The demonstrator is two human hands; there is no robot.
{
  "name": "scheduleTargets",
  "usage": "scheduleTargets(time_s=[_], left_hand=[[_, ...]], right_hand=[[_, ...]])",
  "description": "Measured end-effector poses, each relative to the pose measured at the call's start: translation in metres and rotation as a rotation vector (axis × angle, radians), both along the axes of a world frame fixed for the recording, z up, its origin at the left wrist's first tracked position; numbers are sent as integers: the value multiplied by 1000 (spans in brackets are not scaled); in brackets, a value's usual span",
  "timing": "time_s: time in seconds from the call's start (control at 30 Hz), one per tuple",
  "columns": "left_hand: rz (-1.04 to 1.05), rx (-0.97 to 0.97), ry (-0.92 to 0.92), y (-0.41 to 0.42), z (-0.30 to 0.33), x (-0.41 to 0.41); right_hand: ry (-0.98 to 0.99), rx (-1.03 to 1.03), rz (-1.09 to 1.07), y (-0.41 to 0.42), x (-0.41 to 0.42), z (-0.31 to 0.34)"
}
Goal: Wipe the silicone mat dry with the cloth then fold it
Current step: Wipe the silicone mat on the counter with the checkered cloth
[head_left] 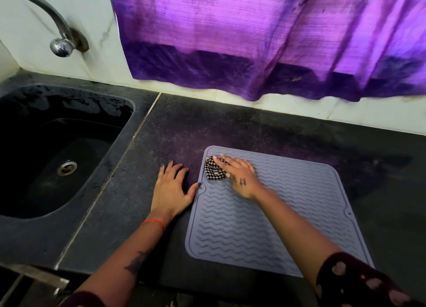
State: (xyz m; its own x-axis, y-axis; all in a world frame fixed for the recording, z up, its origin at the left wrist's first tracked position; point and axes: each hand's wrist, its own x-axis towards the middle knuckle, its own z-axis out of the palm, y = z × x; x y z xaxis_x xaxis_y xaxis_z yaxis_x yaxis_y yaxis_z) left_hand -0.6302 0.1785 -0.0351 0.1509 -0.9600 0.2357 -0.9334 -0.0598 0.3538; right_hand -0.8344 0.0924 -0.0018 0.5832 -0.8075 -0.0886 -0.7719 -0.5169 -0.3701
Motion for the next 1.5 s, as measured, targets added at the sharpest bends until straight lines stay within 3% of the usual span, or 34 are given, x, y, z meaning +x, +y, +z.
scheduleTargets(time_s=[0.13,0.2,0.3,0.37,0.43,0.57,0.73,0.83,0.9,1.0,1.17,1.33,1.5], left_hand=[[3,13,-1,1,1,-1],[7,9,8,1,0,0],[7,7,8,1,0,0],[5,6,11,1,0,0],[5,5,9,0,-1,0],[7,3,3,0,-1,0],[6,7,13,0,0,0],[10,8,14,0,0,0],[10,6,10,0,0,0],[9,11,8,0,0,0],[8,12,1,0,0,0],[9,1,5,0,0,0],[13,5,2,0,0,0]], right_hand=[[-362,189,-30,-8,-8,22],[-590,203,-206,-2,-17,32],[-1110,449,-618,-2,-32,40],[-1321,588,-789,-10,-41,41],[-1248,600,-783,-14,-47,42],[-902,472,-652,-14,-37,46],[-293,118,-254,-20,-13,38],[35,-105,-195,-18,-8,26],[62,-217,-212,-15,-6,24],[36,-197,-195,-12,-6,15],[-305,188,-291,-30,-15,28],[-19,-118,-215,-17,-11,5],[-25,-127,-151,-14,-17,-7]])
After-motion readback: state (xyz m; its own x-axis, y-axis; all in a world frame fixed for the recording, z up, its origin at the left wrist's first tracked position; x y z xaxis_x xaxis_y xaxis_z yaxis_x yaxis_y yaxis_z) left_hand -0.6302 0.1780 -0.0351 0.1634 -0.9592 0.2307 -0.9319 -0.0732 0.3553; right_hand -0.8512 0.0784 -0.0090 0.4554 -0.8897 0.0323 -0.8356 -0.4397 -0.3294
